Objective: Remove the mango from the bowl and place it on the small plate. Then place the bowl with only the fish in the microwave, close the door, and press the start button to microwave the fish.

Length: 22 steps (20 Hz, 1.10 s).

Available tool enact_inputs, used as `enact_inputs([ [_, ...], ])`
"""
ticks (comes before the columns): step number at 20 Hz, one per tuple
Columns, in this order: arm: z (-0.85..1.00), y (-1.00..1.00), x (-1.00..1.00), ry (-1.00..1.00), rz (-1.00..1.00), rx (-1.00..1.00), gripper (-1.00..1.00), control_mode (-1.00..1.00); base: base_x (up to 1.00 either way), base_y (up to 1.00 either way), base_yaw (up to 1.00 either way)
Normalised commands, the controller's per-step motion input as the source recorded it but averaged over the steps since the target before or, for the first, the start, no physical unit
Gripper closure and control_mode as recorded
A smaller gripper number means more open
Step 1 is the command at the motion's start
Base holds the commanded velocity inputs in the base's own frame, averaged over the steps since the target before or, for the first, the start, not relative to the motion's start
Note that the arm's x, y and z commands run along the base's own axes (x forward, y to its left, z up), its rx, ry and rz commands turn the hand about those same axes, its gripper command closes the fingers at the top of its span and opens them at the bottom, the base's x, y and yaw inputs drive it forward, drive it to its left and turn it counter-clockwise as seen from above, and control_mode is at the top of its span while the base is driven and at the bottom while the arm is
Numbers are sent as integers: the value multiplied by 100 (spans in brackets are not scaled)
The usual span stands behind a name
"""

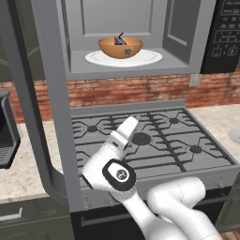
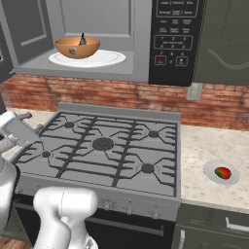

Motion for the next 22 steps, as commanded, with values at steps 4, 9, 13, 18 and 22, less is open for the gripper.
enact_inputs([
  [4, 17, 60, -56, 0, -19, -23, -100, -100, 0, 0, 0],
  [9, 17, 66, -54, 0, -21, -21, -100, -100, 0, 0, 0],
  [13, -2, 84, -41, 1, -23, -22, -100, -100, 0, 0, 0],
  [18, -5, 95, -22, 4, -25, -30, -100, -100, 0, 0, 0],
  [22, 0, 93, -1, 23, -20, -20, -100, -100, 0, 0, 0],
])
